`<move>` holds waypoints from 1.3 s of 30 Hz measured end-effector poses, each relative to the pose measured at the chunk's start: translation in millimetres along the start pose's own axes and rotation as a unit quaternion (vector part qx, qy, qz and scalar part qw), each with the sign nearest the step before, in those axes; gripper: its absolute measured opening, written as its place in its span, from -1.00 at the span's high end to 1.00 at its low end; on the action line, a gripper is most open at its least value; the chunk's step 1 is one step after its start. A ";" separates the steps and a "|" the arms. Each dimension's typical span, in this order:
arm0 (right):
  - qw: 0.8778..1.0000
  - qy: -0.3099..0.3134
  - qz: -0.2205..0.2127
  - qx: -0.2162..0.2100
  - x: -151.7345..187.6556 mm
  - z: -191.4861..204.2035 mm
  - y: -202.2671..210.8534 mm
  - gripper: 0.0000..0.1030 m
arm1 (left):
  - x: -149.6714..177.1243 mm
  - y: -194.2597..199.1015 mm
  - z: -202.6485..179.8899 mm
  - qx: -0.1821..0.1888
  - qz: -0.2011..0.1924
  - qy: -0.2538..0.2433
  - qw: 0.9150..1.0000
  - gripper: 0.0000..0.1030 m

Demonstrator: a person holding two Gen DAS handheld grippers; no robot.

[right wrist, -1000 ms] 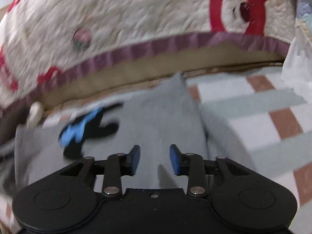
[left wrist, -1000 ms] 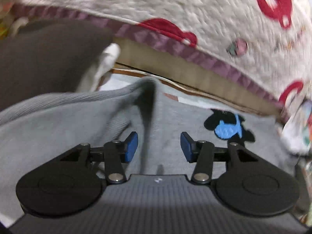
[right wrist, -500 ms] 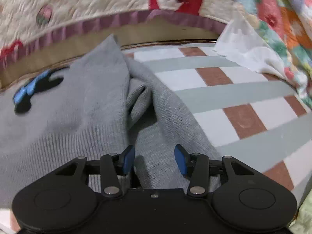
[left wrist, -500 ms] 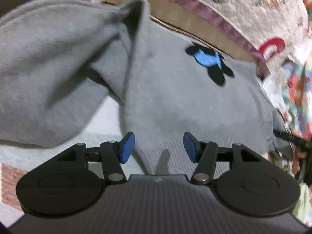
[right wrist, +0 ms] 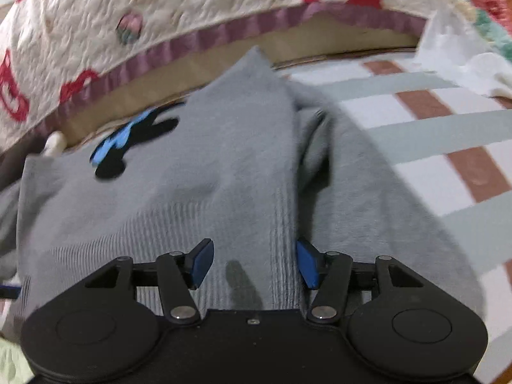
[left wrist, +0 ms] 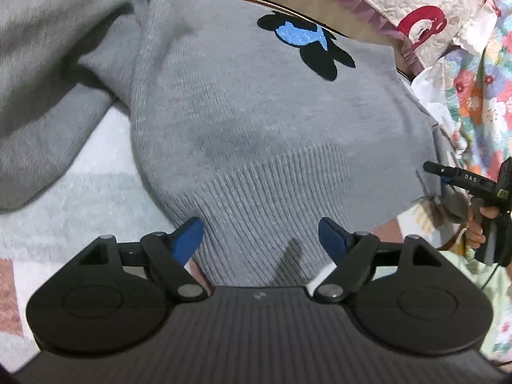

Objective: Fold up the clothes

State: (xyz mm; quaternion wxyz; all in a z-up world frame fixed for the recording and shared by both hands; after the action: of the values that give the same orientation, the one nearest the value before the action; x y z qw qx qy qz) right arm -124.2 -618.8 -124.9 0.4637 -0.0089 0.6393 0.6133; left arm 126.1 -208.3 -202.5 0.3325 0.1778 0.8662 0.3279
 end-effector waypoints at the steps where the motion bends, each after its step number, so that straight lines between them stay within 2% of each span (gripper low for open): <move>1: 1.000 0.007 0.012 -0.007 1.2 3.1 -5.5 -0.19 | -4.5 5.3 -0.5 0.000 -0.010 0.000 1.000 -0.61; 2: 1.000 0.011 0.008 -0.005 3.1 4.5 -9.9 -0.19 | -9.1 10.7 -1.0 -0.001 -0.019 0.001 1.000 -0.56; 3: 1.000 0.011 0.003 -0.013 0.3 7.5 -7.7 -0.08 | -13.6 16.0 -1.4 -0.001 -0.029 0.001 1.000 -0.45; 4: 1.000 0.012 -0.001 -0.022 -2.5 10.4 -5.4 0.19 | -18.1 21.4 -1.9 -0.001 -0.038 0.002 0.999 0.66; 5: 0.999 0.013 -0.006 -0.031 -5.2 13.4 -3.0 0.76 | -22.7 26.7 -2.4 -0.001 -0.048 0.002 0.999 1.00; 9: 0.996 -0.006 -0.040 -0.078 -28.2 23.2 22.2 0.78 | -40.8 48.4 -4.3 -0.003 -0.086 0.004 0.996 1.00; 13: 0.983 -0.067 -0.080 -0.148 -84.2 23.2 54.7 0.78 | -58.8 70.2 -6.1 -0.004 -0.124 0.006 0.992 1.00; 15: 0.984 -0.062 -0.088 -0.145 -114.5 32.5 58.0 0.79 | -67.8 81.3 -7.1 -0.004 -0.143 0.007 0.990 1.00; 16: 0.984 -0.059 -0.092 -0.143 -129.6 37.1 59.7 0.79 | -65.0 81.1 -4.6 0.000 -0.141 0.021 0.990 0.95; 17: 0.984 -0.055 -0.097 -0.141 -140.4 43.8 60.9 0.79 | -56.3 76.5 -1.8 -0.001 -0.129 0.038 0.991 0.81; 18: 0.983 -0.051 -0.105 -0.144 -149.5 49.9 64.1 0.79 | -46.1 70.7 -2.2 -0.012 -0.112 0.037 0.993 0.71; 19: 0.982 -0.047 -0.114 -0.146 -158.5 56.0 67.2 0.79 | -35.8 64.7 -3.1 -0.025 -0.094 0.032 0.995 0.49; 20: 0.980 -0.046 -0.118 -0.152 -166.2 62.7 67.9 0.79 | -26.1 59.7 -9.5 -0.038 -0.087 0.014 0.995 0.35; 21: 0.980 -0.041 -0.121 -0.153 -172.9 67.2 67.9 0.79 | -16.5 54.9 -16.7 -0.051 -0.080 -0.006 0.995 0.30; 22: 0.980 -0.034 -0.123 -0.151 -177.5 72.9 65.9 0.79 | -7.0 50.1 -23.9 -0.063 -0.074 -0.026 0.995 0.14; 23: 0.981 -0.029 -0.121 -0.150 -182.0 79.1 62.0 0.79 | -1.2 45.7 -34.4 -0.063 -0.074 -0.044 0.994 0.01; 26: 0.983 -0.025 -0.114 -0.140 -190.2 89.8 54.6 0.79 | 14.6 32.7 -67.1 -0.055 -0.077 -0.099 0.991 -0.10; 30: 0.983 -0.032 -0.112 -0.144 -197.5 101.0 47.6 0.79 | 21.9 9.2 -118.3 -0.061 -0.106 -0.205 0.971 -0.26; 32: 0.981 -0.038 -0.115 -0.149 -201.0 104.6 47.6 0.79 | 23.7 2.3 -128.3 -0.074 -0.108 -0.213 0.968 -0.26; 36: 0.978 -0.043 -0.138 -0.149 -205.9 101.1 60.3 0.79 | 21.2 6.6 -102.5 -0.114 -0.099 -0.142 0.978 -0.27; 38: 0.977 -0.050 -0.149 -0.145 -200.5 88.5 66.9 0.79 | 21.1 12.3 -75.4 -0.149 -0.090 -0.084 0.981 -0.30; 39: 0.978 -0.054 -0.151 -0.137 -196.1 80.8 66.2 0.79 | 21.3 13.7 -58.7 -0.148 -0.077 -0.045 0.985 -0.30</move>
State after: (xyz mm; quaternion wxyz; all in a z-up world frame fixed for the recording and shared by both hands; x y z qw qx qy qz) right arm -3.8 -647.7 59.6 0.5789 -0.1355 0.5145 0.6180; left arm 71.4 -213.7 -169.8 0.4182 0.0739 0.8032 0.4178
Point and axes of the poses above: each gripper's, at about its wrist camera, not at the fingertips, and y roughly against the way its jaws point, z to its left, x to its underside, the point moved 4 cm from there along -y, roughly the way its jaws point, and after that the axes turned 9 degrees about x, right-handed, at the moved point
